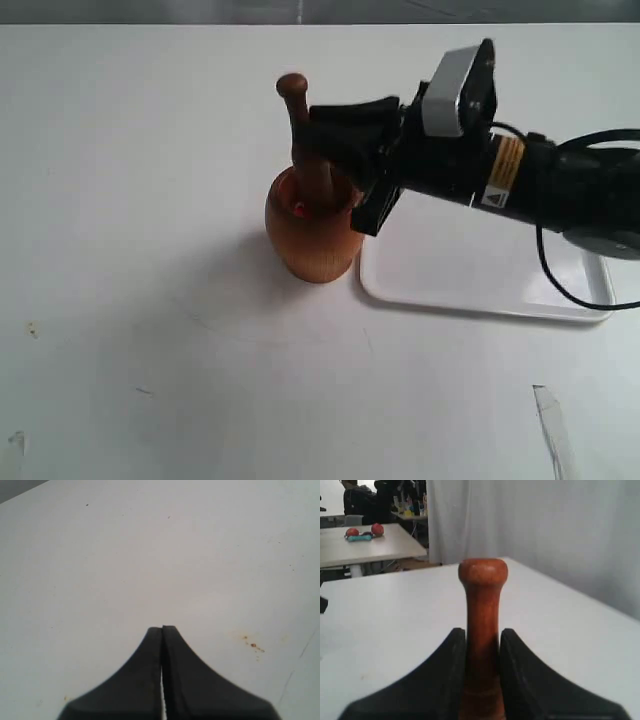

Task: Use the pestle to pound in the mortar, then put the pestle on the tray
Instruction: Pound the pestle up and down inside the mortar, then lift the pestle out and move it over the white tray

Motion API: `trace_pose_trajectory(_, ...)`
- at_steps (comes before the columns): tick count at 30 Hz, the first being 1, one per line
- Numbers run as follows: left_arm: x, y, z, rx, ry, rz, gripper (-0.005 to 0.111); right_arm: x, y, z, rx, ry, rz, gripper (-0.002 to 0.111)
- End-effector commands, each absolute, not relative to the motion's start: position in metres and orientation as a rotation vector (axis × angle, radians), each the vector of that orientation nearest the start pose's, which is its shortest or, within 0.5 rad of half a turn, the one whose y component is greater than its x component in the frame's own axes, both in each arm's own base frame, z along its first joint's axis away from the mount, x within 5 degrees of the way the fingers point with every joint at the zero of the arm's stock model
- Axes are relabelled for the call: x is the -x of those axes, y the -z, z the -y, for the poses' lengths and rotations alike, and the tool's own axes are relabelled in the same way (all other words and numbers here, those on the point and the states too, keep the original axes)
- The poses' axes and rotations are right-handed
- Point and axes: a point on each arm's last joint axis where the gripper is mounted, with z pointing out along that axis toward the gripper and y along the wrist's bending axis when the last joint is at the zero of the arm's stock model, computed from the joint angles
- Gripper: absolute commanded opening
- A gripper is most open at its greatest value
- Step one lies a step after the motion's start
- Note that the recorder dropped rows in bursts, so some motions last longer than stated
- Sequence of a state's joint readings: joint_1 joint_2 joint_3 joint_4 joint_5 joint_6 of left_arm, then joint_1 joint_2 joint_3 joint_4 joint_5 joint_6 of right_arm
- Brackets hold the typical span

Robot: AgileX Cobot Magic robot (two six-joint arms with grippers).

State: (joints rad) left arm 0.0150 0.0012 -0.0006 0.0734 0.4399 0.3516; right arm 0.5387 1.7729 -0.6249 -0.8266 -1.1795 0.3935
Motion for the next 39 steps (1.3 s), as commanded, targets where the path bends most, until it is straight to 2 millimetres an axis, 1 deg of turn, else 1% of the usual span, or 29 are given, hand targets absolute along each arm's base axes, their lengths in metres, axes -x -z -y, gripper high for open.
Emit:
trace_pose_trajectory(1,-0.051,-0.174,-0.003,-0.361,-0.302,-1.897,0.000,-0.215,-0.248,-0.197,0.936,-0.934,-1.150,0.000)
trace_pose_trajectory(2,-0.051,-0.174,-0.003,-0.361,-0.302,-1.897,0.000,-0.211,-0.261,-0.194,0.923,-0.914,-1.119,0.000)
trace_pose_trajectory(5,-0.051,-0.174,-0.003,-0.361,-0.302,-1.897,0.000,-0.201,-0.283,-0.186,0.918,-0.872,-1.085,0.000)
trace_pose_trajectory(6,-0.051,-0.174,-0.003,-0.361,-0.302,-1.897,0.000,-0.199,-0.286,-0.185,0.924,-0.868,-1.088,0.000)
trace_pose_trajectory(8,-0.051,-0.174,-0.003,-0.361,-0.302,-1.897,0.000,-0.197,-0.283,-0.186,0.959,-0.875,-1.105,0.000)
trace_pose_trajectory(9,-0.051,-0.174,-0.003,-0.361,-0.302,-1.897,0.000,-0.202,-0.271,-0.190,0.973,-0.899,-1.150,0.000)
trace_pose_trajectory(10,-0.051,-0.174,-0.003,-0.361,-0.302,-1.897,0.000,-0.204,-0.265,-0.192,0.979,-0.907,-1.171,0.000)
trace_pose_trajectory(11,-0.051,-0.174,-0.003,-0.361,-0.302,-1.897,0.000,-0.210,-0.248,-0.196,0.985,-0.936,-1.221,0.000)
trace_pose_trajectory(12,-0.051,-0.174,-0.003,-0.361,-0.302,-1.897,0.000,-0.213,-0.239,-0.198,0.993,-0.948,-1.249,0.000)
trace_pose_trajectory(13,-0.051,-0.174,-0.003,-0.361,-0.302,-1.897,0.000,-0.218,-0.216,-0.203,1.021,-0.982,-1.313,0.000)
trace_pose_trajectory(14,-0.051,-0.174,-0.003,-0.361,-0.302,-1.897,0.000,-0.219,-0.206,-0.205,1.032,-1.002,-1.337,0.000)
trace_pose_trajectory(15,-0.051,-0.174,-0.003,-0.361,-0.302,-1.897,0.000,-0.224,-0.182,-0.209,1.036,-1.036,-1.410,0.000)
trace_pose_trajectory(16,-0.051,-0.174,-0.003,-0.361,-0.302,-1.897,0.000,-0.226,-0.162,-0.211,1.032,-1.070,-1.464,0.000)
trace_pose_trajectory(18,-0.051,-0.174,-0.003,-0.361,-0.302,-1.897,0.000,-0.227,-0.143,-0.213,1.022,-1.112,-1.494,0.000)
trace_pose_trajectory(19,-0.051,-0.174,-0.003,-0.361,-0.302,-1.897,0.000,-0.227,-0.140,-0.213,1.015,-1.118,-1.496,0.000)
trace_pose_trajectory(21,-0.051,-0.174,-0.003,-0.361,-0.302,-1.897,0.000,-0.229,-0.145,-0.212,0.995,-1.099,-1.481,0.000)
trace_pose_trajectory(24,-0.051,-0.174,-0.003,-0.361,-0.302,-1.897,0.000,-0.228,-0.172,-0.210,0.975,-1.070,-1.395,0.000)
trace_pose_trajectory(27,-0.051,-0.174,-0.003,-0.361,-0.302,-1.897,0.000,-0.223,-0.202,-0.206,0.969,-1.043,-1.303,0.000)
trace_pose_trajectory(30,-0.051,-0.174,-0.003,-0.361,-0.302,-1.897,0.000,-0.217,-0.234,-0.198,0.968,-0.949,-1.294,0.000)
trace_pose_trajectory(32,-0.051,-0.174,-0.003,-0.361,-0.302,-1.897,0.000,-0.214,-0.249,-0.190,0.952,-0.865,-1.354,0.000)
trace_pose_trajectory(34,-0.051,-0.174,-0.003,-0.361,-0.302,-1.897,0.000,-0.211,-0.262,-0.178,0.910,-0.744,-1.473,0.000)
trace_pose_trajectory(35,-0.051,-0.174,-0.003,-0.361,-0.302,-1.897,0.000,-0.210,-0.267,-0.162,0.862,-0.580,-1.616,0.000)
trace_pose_trajectory(36,-0.051,-0.174,-0.003,-0.361,-0.302,-1.897,0.000,-0.208,-0.270,-0.152,0.839,-0.495,-1.679,0.000)
trace_pose_trajectory(37,-0.051,-0.174,-0.003,-0.361,-0.302,-1.897,0.000,-0.204,-0.276,-0.135,0.757,-0.362,-1.788,0.000)
trace_pose_trajectory(38,-0.051,-0.174,-0.003,-0.361,-0.302,-1.897,0.000,-0.202,-0.278,-0.125,0.680,-0.304,-1.853,0.000)
trace_pose_trajectory(39,-0.051,-0.174,-0.003,-0.361,-0.302,-1.897,0.000,-0.199,-0.278,-0.109,0.547,-0.204,-1.959,0.000)
